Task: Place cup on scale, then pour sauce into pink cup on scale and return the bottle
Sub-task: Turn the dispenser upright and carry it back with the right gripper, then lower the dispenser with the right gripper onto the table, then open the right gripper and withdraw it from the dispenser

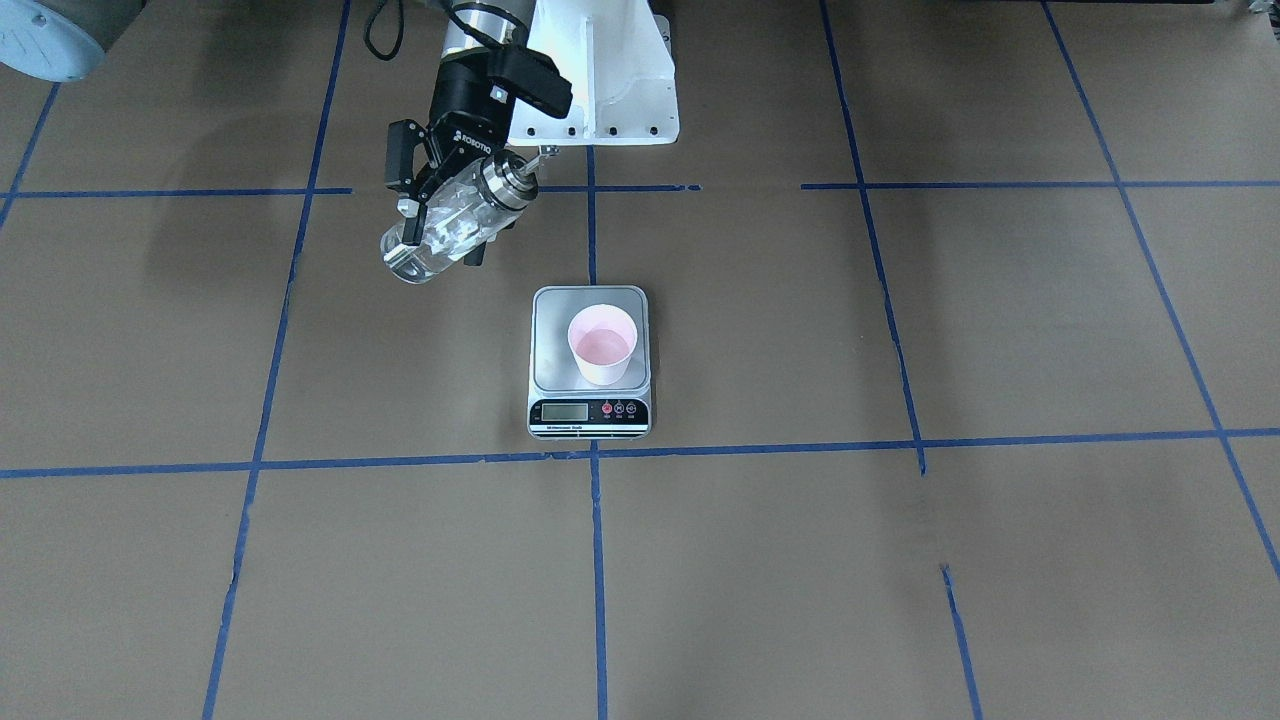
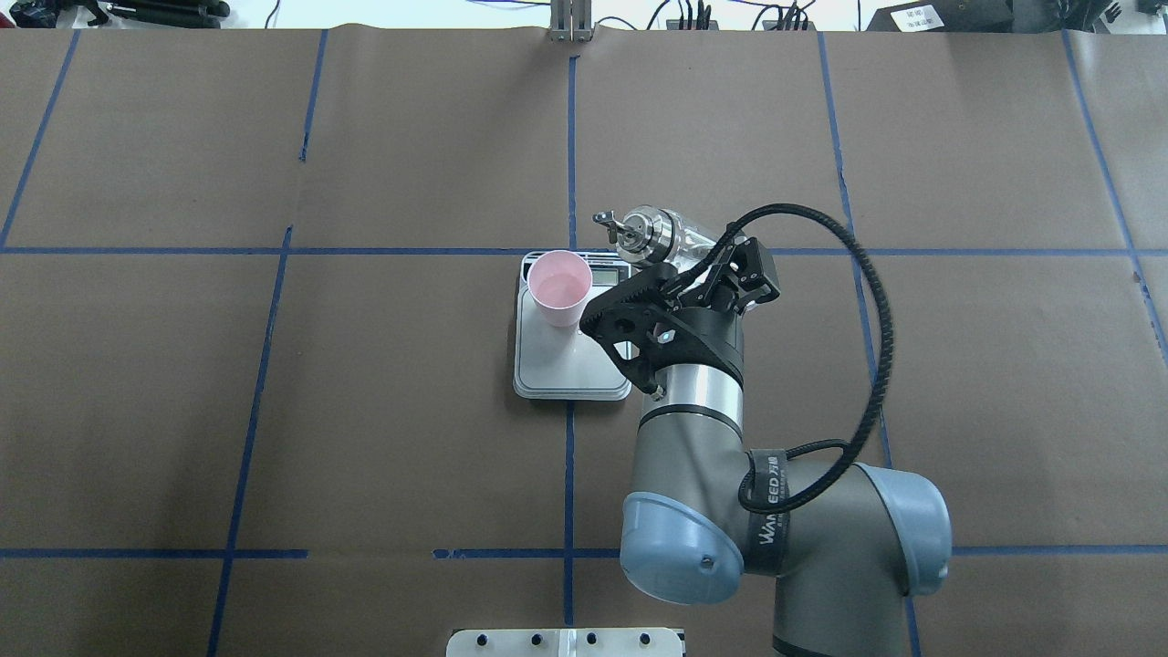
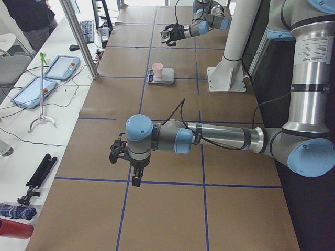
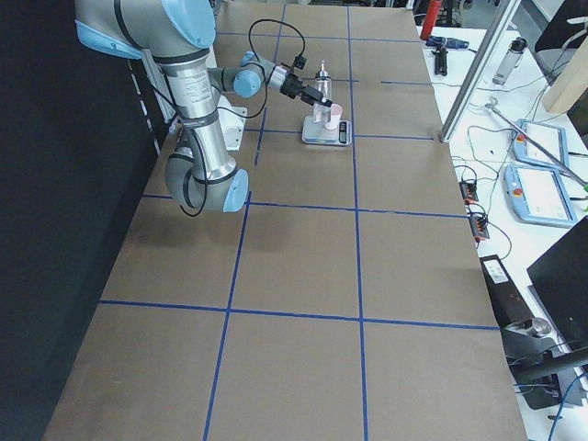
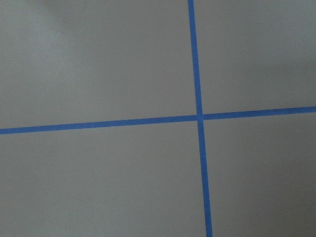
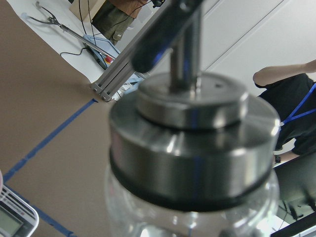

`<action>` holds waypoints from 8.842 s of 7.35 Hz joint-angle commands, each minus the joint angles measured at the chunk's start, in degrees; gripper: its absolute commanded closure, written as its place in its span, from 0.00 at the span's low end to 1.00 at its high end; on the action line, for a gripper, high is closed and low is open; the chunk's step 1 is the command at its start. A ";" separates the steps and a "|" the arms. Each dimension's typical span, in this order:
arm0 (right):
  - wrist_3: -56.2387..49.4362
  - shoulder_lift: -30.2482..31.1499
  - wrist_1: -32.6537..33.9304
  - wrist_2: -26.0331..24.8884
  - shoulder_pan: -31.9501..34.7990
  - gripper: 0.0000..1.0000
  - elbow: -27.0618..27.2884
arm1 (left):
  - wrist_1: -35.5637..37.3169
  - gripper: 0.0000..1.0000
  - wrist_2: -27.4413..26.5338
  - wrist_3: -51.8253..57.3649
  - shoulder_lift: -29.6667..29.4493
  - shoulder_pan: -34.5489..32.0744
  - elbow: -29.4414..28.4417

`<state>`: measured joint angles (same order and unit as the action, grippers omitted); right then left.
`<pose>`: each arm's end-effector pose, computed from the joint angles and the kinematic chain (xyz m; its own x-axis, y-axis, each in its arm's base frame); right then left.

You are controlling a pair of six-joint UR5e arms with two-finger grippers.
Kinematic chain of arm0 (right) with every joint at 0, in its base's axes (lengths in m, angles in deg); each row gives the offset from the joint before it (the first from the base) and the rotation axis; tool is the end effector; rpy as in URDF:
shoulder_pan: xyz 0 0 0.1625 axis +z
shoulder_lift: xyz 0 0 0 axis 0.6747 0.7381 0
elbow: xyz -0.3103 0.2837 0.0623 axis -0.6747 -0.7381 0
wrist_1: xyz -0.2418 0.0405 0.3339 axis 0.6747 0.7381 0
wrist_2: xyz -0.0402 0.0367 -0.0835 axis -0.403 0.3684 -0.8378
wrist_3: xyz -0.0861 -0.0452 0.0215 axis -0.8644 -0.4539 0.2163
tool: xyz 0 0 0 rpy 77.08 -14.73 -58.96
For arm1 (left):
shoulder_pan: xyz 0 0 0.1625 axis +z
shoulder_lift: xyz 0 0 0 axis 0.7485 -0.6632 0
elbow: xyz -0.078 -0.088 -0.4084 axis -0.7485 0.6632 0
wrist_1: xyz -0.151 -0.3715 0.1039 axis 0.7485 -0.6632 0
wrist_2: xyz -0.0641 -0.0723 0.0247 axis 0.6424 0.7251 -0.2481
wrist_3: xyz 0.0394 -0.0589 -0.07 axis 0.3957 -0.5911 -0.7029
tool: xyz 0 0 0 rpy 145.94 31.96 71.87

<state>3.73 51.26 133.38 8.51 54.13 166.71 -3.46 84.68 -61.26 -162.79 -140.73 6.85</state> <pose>-0.4828 -0.3225 0.1782 0.9882 -0.1437 0.0529 0.0113 0.4134 0.9105 -0.0871 -0.4878 0.6146 0.7558 0.0740 -0.6506 0.0253 0.9896 0.1419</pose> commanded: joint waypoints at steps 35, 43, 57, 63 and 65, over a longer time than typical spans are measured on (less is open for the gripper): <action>10.83 27.59 -84.57 9.38 3.85 0.00 -27.32 | -1.40 0.00 -0.50 -0.44 -0.01 0.07 5.54; 10.92 28.90 -85.18 7.10 2.98 0.00 -26.70 | -1.40 0.00 -0.24 -0.44 -0.01 0.07 5.63; 9.60 51.23 -111.99 11.59 -1.56 0.00 -24.51 | -1.31 0.00 -0.06 -0.18 0.35 -0.02 6.94; -8.46 45.17 -97.20 83.64 59.05 0.00 -29.60 | -1.40 0.00 -0.06 -0.09 0.52 -0.02 7.91; -14.88 42.62 -77.20 100.53 69.29 0.00 -28.47 | -1.40 0.00 -0.06 -0.09 0.61 -0.02 7.82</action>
<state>-6.43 95.18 44.04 98.31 116.65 137.54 -4.86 84.62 -61.35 -162.25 -140.74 14.67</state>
